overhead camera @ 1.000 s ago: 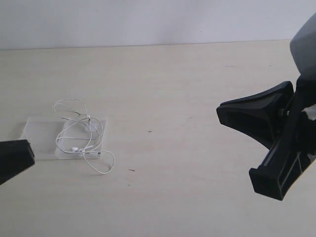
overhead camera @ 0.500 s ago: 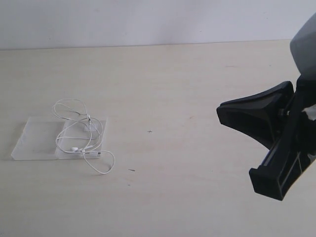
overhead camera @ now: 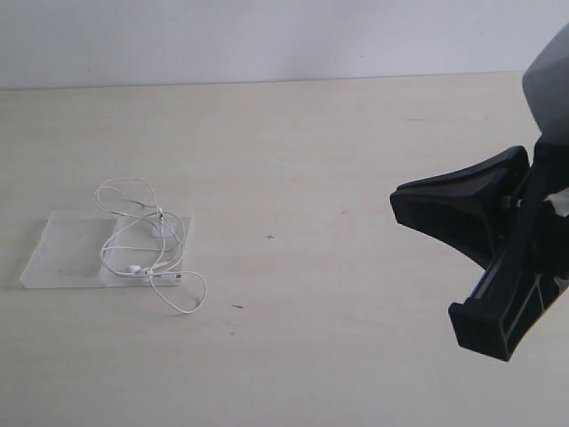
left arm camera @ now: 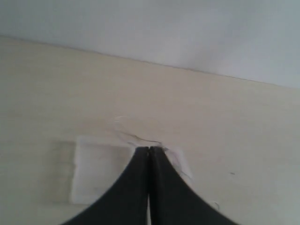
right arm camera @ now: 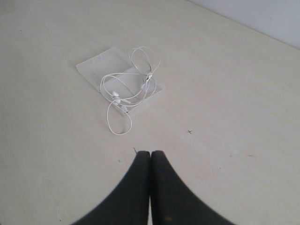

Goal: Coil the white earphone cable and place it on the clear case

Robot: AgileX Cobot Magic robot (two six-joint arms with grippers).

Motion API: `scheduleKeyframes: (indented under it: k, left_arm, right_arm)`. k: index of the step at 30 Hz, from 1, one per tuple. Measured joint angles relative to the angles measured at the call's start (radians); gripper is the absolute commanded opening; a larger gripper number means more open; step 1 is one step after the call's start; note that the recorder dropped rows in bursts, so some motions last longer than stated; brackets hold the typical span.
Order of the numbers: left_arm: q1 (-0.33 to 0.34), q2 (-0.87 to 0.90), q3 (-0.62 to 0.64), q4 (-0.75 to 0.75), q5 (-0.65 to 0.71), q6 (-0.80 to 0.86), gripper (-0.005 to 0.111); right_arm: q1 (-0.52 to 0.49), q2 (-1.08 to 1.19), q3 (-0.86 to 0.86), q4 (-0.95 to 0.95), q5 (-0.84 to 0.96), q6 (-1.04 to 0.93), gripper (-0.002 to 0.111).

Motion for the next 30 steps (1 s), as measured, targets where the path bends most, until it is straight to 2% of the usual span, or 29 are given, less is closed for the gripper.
scheduleKeyframes:
  k: [3,4,6,9,12,17,25,30]
  left_arm:
    - [0.000,-0.002,0.016,0.447,-0.059,-0.538,0.000]
    - [0.000,-0.008,0.027,0.551,-0.087,-0.653,0.000]
    - [0.000,-0.033,0.061,0.751,-0.156,-0.858,0.000]
    - [0.000,-0.086,0.128,0.902,-0.285,-0.980,0.000]
    - [0.000,-0.145,0.180,0.954,-0.365,-1.008,0.000]
    - [0.000,-0.244,0.194,0.969,-0.381,-0.966,0.000]
    - [0.000,-0.285,0.194,0.882,-0.286,-0.723,0.000]
    - [0.000,-0.285,0.194,0.848,-0.215,-0.672,0.000]
  right_arm:
    - [0.000,0.000,0.000,0.000,0.000,0.000,0.000]
    - [0.000,0.000,0.000,0.000,0.000,0.000,0.000]
    - [0.000,0.000,0.000,0.000,0.000,0.000,0.000]
    - [0.000,0.000,0.000,0.000,0.000,0.000,0.000]
    - [0.000,0.000,0.000,0.000,0.000,0.001,0.000]
    - [0.000,0.000,0.000,0.000,0.000,0.001,0.000]
    - [0.000,0.000,0.000,0.000,0.000,0.001,0.000]
    - [0.000,0.000,0.000,0.000,0.000,0.001,0.000]
